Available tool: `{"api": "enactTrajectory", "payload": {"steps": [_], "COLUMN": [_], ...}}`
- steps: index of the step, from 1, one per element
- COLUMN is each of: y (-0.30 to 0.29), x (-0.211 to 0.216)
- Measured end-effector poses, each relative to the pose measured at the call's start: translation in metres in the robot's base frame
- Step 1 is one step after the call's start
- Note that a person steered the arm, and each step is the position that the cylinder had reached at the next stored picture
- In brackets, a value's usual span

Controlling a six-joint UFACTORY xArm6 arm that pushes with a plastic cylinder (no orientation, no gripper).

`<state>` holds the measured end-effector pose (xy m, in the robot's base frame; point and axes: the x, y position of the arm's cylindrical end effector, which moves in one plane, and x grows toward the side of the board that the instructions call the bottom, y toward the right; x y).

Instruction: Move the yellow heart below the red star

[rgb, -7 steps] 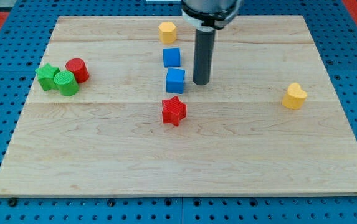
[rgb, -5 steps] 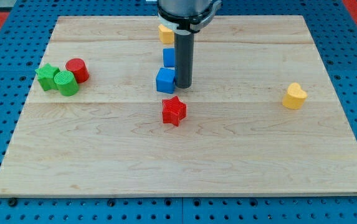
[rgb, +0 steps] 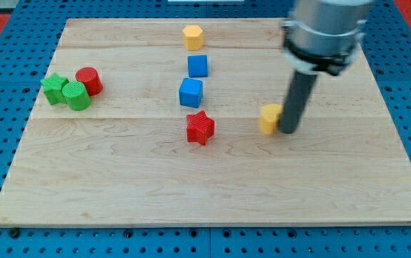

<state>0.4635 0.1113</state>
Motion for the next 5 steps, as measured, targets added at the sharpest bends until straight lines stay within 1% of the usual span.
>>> {"api": "enactTrajectory", "payload": {"steps": [1, 2, 3, 4, 5], "y": [0.038, -0.016, -0.057, -0.036, -0.023], "x": [-0.035, -0.028, 0.018, 0.039, 0.029]}}
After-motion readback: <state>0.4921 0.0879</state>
